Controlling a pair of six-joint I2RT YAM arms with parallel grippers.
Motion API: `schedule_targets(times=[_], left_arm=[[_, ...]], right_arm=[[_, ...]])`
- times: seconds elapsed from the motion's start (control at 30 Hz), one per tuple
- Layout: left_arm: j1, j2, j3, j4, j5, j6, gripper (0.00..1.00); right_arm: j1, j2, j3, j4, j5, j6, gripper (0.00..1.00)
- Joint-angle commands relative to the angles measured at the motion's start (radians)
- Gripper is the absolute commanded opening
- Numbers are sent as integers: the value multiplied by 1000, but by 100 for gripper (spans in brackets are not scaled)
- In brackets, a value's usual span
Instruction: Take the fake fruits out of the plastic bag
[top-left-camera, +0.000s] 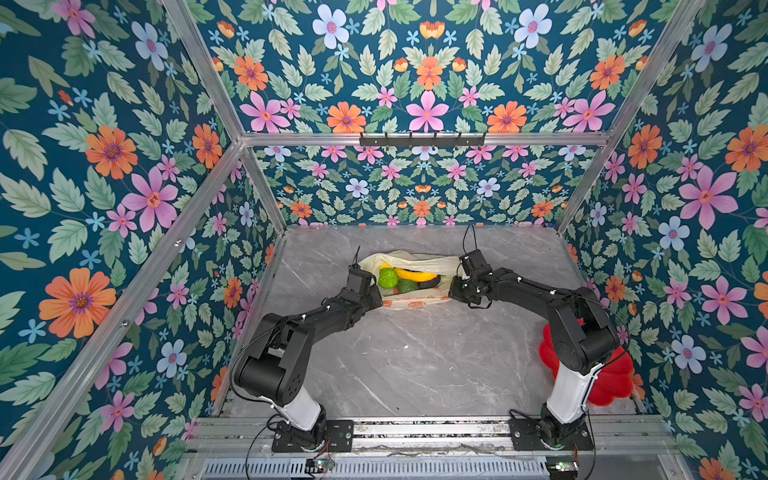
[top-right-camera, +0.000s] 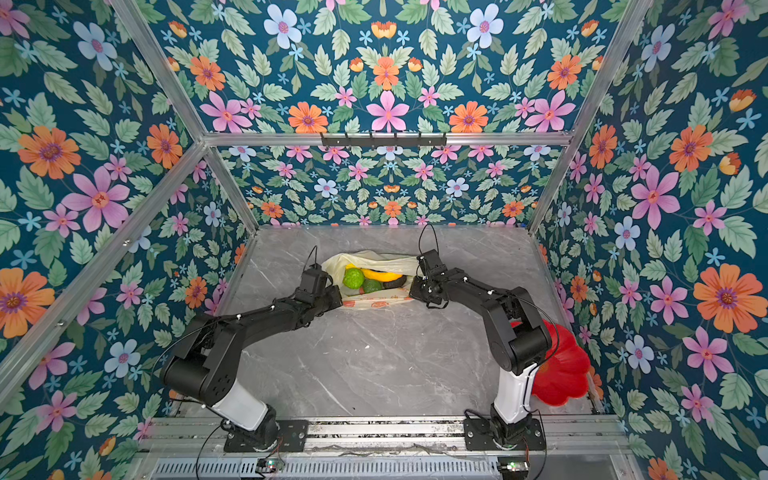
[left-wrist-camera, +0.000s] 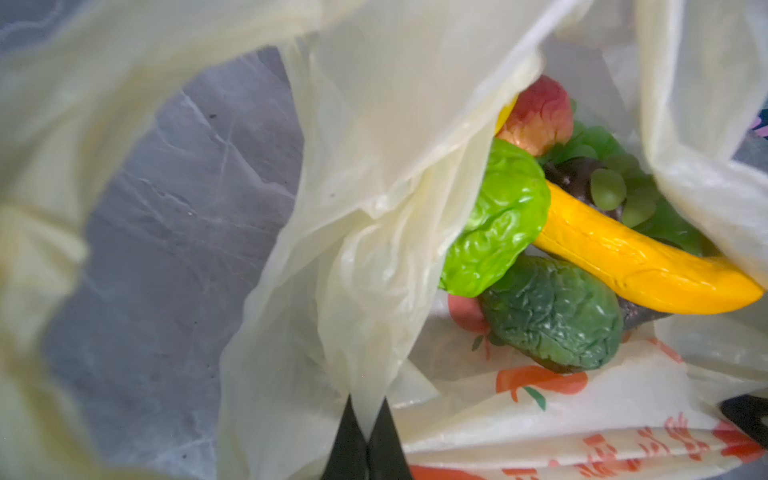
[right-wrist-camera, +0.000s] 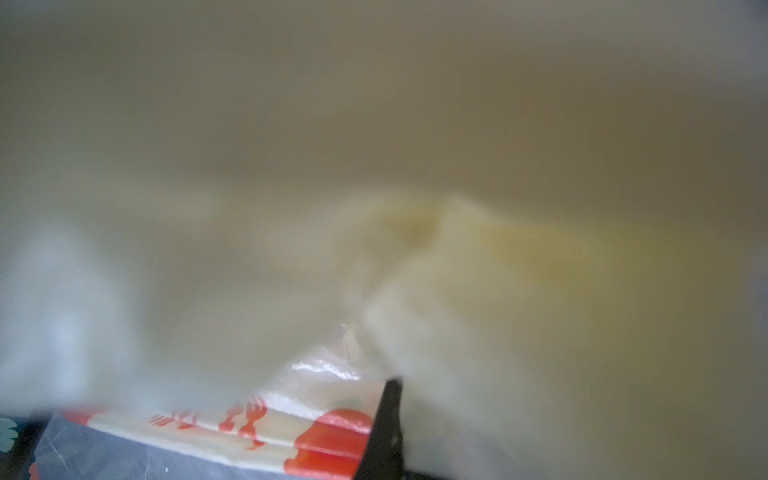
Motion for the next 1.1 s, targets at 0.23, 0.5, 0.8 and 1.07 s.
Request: schedule_targets(times=[0.23,0.5,0.8,1.07], left_arm=[[-59,12,26,51,10,59,0],[-58,-64,-69,62,-36,57,0],[-58,-74,-106,132,-18,66,0],[-57,-119,-139,137,-27,53,0]], right_arm=[[-26,-41,4,-51,22,-4,13],[-26,-148,-24,-176,64,-25,52],[-34,-424,-81,-519,239,-58,71],[-188,-624,-169,-695,282,-47,90]])
